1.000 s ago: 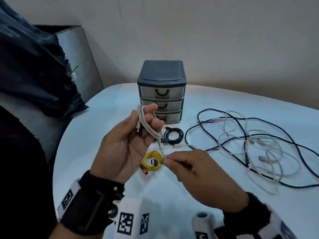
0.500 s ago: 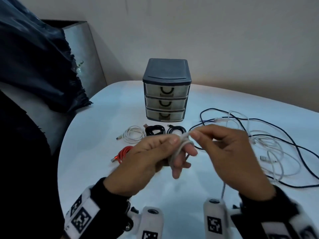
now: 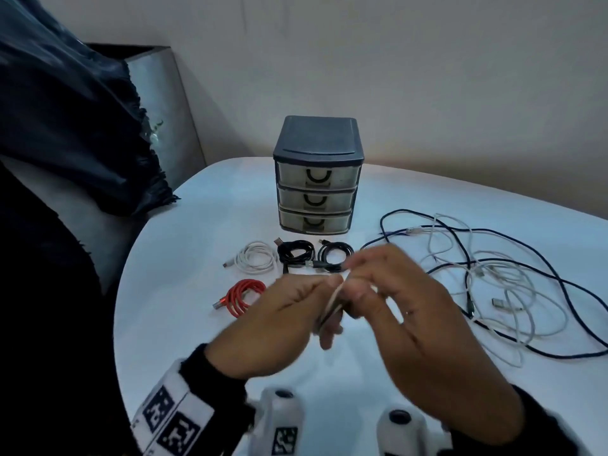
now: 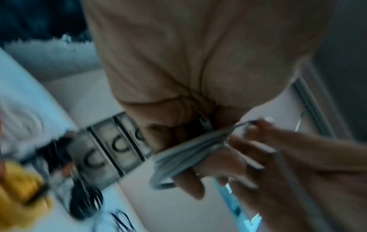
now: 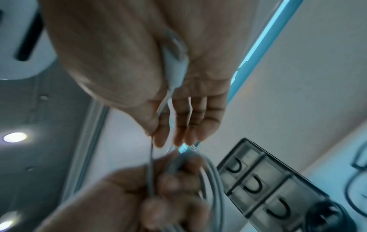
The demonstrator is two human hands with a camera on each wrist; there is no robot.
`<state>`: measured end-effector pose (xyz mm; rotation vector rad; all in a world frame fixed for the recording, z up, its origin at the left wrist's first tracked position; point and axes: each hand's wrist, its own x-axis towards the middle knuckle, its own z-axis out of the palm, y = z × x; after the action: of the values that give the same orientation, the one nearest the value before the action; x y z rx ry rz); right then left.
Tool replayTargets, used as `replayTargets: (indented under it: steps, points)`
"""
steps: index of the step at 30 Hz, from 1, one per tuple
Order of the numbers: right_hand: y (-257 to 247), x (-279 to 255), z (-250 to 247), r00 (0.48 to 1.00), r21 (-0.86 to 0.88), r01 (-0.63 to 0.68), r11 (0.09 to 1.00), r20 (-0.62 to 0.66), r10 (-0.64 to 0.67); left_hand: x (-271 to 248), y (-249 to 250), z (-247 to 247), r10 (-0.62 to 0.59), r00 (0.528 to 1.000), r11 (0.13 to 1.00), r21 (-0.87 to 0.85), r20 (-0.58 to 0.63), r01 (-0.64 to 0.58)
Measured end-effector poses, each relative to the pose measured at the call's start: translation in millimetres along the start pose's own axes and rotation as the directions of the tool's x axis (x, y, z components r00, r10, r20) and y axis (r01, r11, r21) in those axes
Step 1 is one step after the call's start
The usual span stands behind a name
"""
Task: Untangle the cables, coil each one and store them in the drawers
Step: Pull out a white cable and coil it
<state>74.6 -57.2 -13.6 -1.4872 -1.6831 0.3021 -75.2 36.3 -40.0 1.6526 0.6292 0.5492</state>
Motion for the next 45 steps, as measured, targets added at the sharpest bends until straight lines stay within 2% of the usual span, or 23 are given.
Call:
replayTargets:
  steps: [1,3,4,6,8,9,11,13,15,17,18,20,21,22,23,25,28,32,34,37,40,44,45]
  points:
    - [2.3,2.4,0.3,0.998,0.165,-0.05,0.985,-0.013,0.053,-0.8,2.6,5.0,-0.02,0.999,0.993,-0.119,0.045,0.026]
    - [-1.0,4.5,3.2,0.987,0.516,-0.159,0.842,0.049,0.156,-0.4,5.2,5.8,-0.031,0.994,0.94,-0.335,0.104,0.065]
    - [-2.7,4.7,5.2,0.981,0.6,-0.184,0.778,0.058,0.187,-0.3,6.1,4.7,-0.019,0.991,0.91,-0.408,0.132,0.072]
    - [-4.7,5.0,9.1,0.969,0.625,-0.193,0.756,0.0,0.247,-0.8,6.2,2.5,0.021,0.983,0.871,-0.487,0.182,0.072]
    - [-0.6,6.2,11.6,0.958,0.582,-0.174,0.794,-0.086,0.273,0.0,4.8,4.3,0.001,0.99,0.894,-0.443,0.141,0.063]
    - [0.9,7.0,10.9,0.956,0.532,-0.168,0.83,-0.117,0.269,1.4,1.9,5.6,-0.002,0.997,0.93,-0.367,0.074,0.029]
    - [6.7,7.1,11.4,0.945,0.487,-0.204,0.849,-0.128,0.3,4.6,-3.3,8.4,0.058,0.995,0.993,-0.097,-0.079,-0.066]
    - [9.4,6.8,11.4,0.928,0.525,-0.271,0.807,-0.082,0.364,7.6,-9.8,10.0,0.144,0.977,0.982,0.145,-0.156,-0.122]
    - [12.4,6.1,10.5,0.92,0.559,-0.308,0.77,-0.03,0.39,7.7,-11.5,10.6,0.186,0.967,0.973,0.171,-0.172,-0.157]
    - [15.3,5.3,6.9,0.931,0.563,-0.305,0.768,0.009,0.364,6.3,-7.3,9.3,0.179,0.967,0.983,0.082,-0.184,-0.166]
    - [19.6,3.8,6.0,0.946,0.48,-0.288,0.829,0.009,0.324,5.5,-5.1,8.8,0.156,0.967,0.988,0.022,-0.201,-0.154]
    - [28.4,0.9,5.6,0.978,0.103,-0.21,0.972,0.009,0.21,3.4,-2.6,10.0,0.103,0.971,0.988,-0.086,-0.217,-0.124]
    - [32.2,-0.1,6.1,0.986,-0.069,-0.16,0.985,0.026,0.162,2.8,-2.2,12.3,0.084,0.972,0.987,-0.115,-0.221,-0.111]
    - [34.7,-0.9,6.6,0.988,-0.157,-0.138,0.978,0.04,0.146,3.1,-3.8,14.3,0.071,0.973,0.988,-0.118,-0.22,-0.099]
    - [36.7,-1.5,7.7,0.988,-0.175,-0.142,0.974,0.04,0.151,3.4,-5.0,16.5,0.068,0.976,0.991,-0.101,-0.209,-0.09]
    - [37.3,-1.9,9.7,0.992,-0.267,-0.122,0.956,-0.013,0.123,5.0,-10.4,18.4,0.062,0.981,0.995,-0.064,-0.183,-0.075]
    - [33.0,0.2,9.0,0.997,-0.475,-0.077,0.877,-0.054,0.058,5.4,-15.5,17.8,0.051,0.984,0.998,-0.038,-0.168,-0.058]
    - [29.7,-0.6,11.3,0.997,-0.558,-0.07,0.827,-0.046,0.054,4.2,-10.6,15.7,0.08,0.976,0.995,-0.037,-0.204,-0.089]
    - [30.5,-0.9,10.7,0.994,-0.452,-0.101,0.886,-0.021,0.103,4.5,-6.0,12.3,0.078,0.967,0.992,-0.079,-0.242,-0.1]
    - [29.9,-1.1,9.6,0.952,-0.164,-0.296,0.941,0.034,0.305,5.6,-2.2,8.9,0.071,0.96,0.989,-0.108,-0.271,-0.104]
    - [29.0,-0.3,12.9,0.927,0.065,-0.371,0.926,-0.036,0.373,5.9,-1.8,8.9,0.045,0.956,0.98,-0.171,-0.289,-0.098]
    - [31.7,2.1,18.9,0.895,0.11,-0.434,0.894,-0.067,0.442,5.9,-3.6,12.4,0.041,0.959,0.982,-0.164,-0.282,-0.091]
    - [33.3,3.9,20.1,0.873,0.21,-0.46,0.863,-0.071,0.483,5.9,-5.1,13.6,0.053,0.961,0.985,-0.145,-0.272,-0.095]
